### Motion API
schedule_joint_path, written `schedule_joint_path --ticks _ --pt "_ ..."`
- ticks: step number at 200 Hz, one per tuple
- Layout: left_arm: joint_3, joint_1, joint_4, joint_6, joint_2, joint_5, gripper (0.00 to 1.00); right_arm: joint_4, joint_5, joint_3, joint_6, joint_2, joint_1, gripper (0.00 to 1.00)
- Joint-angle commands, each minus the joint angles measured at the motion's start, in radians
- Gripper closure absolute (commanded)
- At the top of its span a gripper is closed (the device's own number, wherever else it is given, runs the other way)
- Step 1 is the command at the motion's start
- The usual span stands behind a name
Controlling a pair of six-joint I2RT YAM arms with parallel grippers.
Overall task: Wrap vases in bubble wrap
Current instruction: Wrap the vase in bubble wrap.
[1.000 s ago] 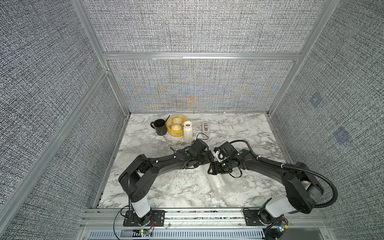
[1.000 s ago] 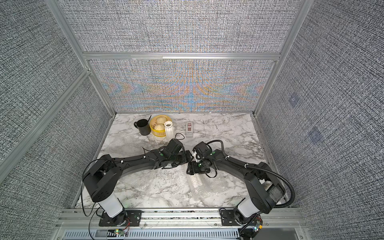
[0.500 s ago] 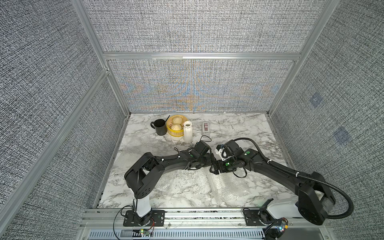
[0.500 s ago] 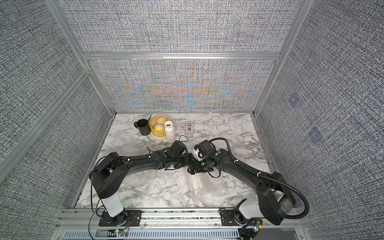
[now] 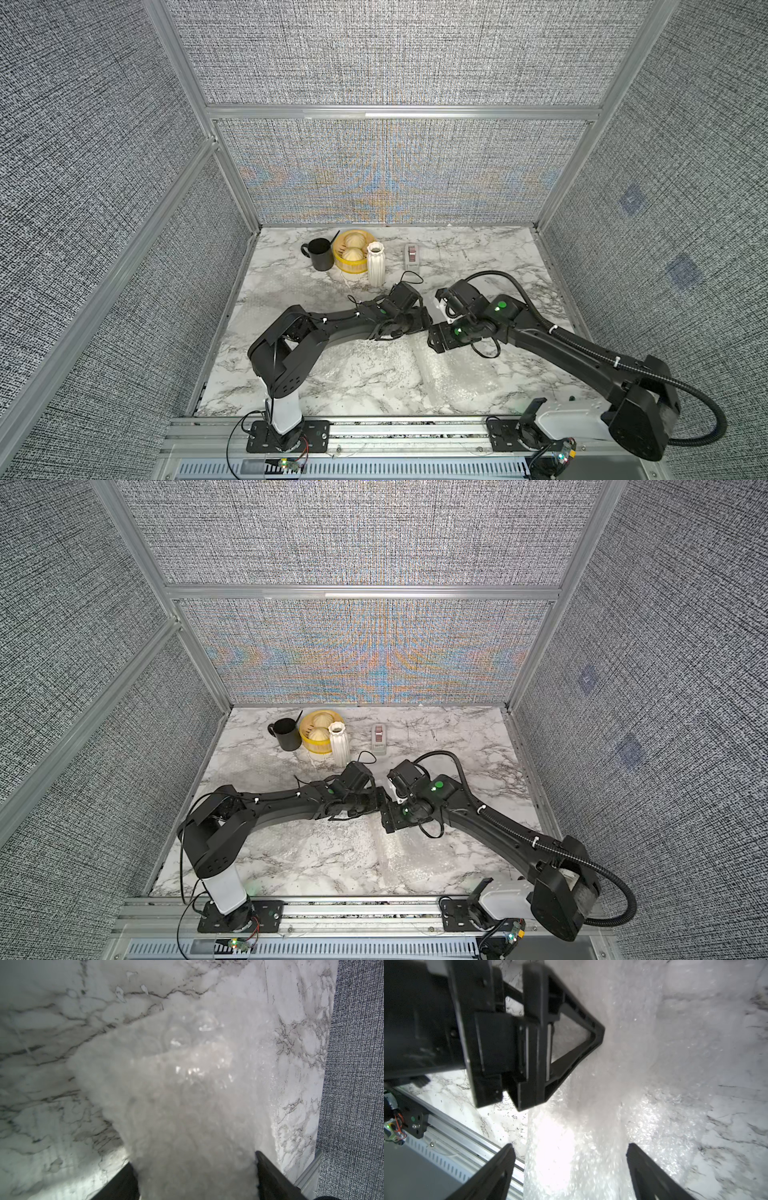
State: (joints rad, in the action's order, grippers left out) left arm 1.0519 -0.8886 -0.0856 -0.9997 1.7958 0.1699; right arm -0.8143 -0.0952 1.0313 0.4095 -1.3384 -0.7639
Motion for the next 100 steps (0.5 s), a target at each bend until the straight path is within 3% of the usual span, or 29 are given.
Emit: schedule_joint_path --ticks 1,21,100 --pt "0.0 -0.003 -0.072 0.008 -0.003 0.003 0.2 -0.012 0.008 0.016 0.02 -0.053 -0.025 0.19" --pt "-0.01 -0.003 -0.063 0.001 -0.01 -0.001 0.2 0.046 0.017 0.007 0.022 -0.076 -0.034 0.3" --pt "0.024 -0.003 -0.048 0.012 -0.032 0.0 0.18 0.155 -0.052 -0.135 0.035 -0.087 0.027 0.46"
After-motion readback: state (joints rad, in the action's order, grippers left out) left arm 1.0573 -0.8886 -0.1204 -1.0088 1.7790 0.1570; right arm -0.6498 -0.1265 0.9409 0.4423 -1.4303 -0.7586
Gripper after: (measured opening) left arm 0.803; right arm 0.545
